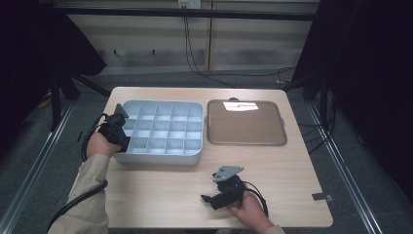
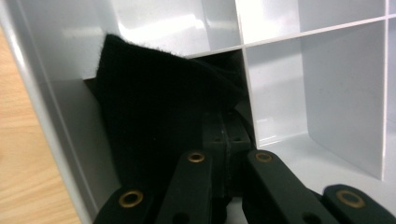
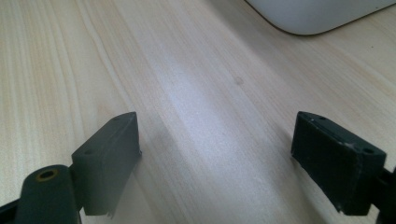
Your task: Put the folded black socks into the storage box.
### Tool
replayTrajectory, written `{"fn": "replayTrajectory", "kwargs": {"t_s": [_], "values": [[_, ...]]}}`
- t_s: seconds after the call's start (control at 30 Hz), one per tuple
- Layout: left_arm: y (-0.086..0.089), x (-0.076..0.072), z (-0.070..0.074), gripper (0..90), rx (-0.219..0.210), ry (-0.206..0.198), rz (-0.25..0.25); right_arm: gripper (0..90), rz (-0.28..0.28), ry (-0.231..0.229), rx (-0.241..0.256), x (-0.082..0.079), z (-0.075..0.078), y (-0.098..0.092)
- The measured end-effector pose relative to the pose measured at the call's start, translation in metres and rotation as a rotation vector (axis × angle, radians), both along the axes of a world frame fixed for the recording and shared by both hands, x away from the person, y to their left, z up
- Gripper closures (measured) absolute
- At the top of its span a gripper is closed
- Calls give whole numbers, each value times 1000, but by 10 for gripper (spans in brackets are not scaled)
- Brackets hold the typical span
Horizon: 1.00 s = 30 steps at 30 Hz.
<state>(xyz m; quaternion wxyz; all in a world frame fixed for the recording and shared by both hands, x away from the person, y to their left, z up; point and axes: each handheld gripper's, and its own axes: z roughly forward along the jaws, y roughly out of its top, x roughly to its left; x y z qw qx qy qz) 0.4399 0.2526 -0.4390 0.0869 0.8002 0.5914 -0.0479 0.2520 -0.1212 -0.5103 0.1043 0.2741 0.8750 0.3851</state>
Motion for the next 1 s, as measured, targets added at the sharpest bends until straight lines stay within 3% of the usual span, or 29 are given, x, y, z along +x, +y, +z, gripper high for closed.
{"fn": "replayTrajectory", "kwargs": {"t_s": [0.47, 0.77, 1.0], "values": [[0, -5, 2, 900, -16, -11, 7, 150, 0, 0, 0, 0, 0, 0], [0, -5, 14, 900, -7, -22, 2, 150, 0, -2, -1, 0, 0, 0], [3, -8, 25, 864, -5, -53, 20, 150, 0, -2, -1, 0, 0, 0]]}}
